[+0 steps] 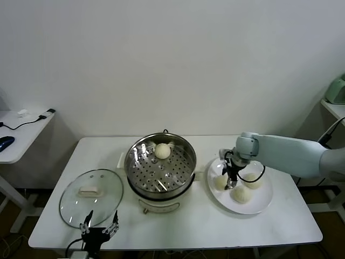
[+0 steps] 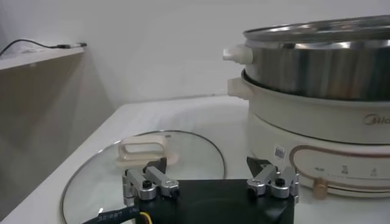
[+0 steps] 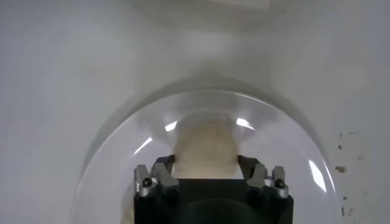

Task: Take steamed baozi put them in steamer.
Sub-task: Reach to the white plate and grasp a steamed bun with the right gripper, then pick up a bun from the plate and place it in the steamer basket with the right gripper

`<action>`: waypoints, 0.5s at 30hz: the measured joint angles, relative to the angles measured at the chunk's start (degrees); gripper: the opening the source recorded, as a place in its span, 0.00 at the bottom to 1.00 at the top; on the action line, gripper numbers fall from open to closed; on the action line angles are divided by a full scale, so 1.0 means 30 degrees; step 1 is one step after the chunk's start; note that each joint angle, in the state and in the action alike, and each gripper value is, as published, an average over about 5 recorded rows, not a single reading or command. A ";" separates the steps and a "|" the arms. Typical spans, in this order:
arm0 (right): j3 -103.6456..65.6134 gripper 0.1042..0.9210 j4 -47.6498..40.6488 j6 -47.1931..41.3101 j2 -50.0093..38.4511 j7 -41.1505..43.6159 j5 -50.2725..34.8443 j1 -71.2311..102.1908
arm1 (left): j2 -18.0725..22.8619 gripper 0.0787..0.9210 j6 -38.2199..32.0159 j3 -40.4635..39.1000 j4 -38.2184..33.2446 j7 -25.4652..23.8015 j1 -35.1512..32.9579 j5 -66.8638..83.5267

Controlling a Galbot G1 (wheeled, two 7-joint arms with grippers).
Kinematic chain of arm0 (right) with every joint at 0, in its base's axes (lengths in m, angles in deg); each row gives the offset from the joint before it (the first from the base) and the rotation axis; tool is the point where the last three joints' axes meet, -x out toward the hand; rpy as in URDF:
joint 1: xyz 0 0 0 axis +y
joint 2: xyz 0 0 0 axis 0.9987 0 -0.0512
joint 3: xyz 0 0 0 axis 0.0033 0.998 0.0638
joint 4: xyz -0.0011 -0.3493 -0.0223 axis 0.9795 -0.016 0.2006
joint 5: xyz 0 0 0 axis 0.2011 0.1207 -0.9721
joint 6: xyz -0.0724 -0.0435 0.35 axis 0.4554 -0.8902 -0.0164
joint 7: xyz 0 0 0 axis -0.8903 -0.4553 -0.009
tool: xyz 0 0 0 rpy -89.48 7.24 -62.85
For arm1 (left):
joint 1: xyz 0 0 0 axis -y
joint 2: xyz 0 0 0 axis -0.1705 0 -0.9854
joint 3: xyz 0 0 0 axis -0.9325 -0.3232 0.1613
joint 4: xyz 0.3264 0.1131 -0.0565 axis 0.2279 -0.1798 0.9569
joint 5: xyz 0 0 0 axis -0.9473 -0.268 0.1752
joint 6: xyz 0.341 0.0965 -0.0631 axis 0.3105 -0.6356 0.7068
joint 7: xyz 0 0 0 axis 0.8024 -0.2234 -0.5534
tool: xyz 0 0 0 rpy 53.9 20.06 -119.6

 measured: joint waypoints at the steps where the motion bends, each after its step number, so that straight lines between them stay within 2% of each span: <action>1: 0.0042 0.56 0.0100 0.0029 -0.0065 0.0074 -0.0023 -0.0131 | -0.0003 0.88 -0.0001 0.0000 -0.0035 0.0004 -0.0024 -0.0002; 10: 0.1603 0.55 0.0935 0.0778 -0.0390 0.1450 -0.0875 -0.3809 | -0.0004 0.88 0.0001 -0.0066 -0.0447 0.0043 -0.0246 -0.0063; 15: 0.2648 0.55 0.1265 0.1002 0.0090 0.2275 -0.2314 -0.7226 | -0.0050 0.88 0.0019 -0.0134 -0.0691 0.0035 -0.0268 -0.0073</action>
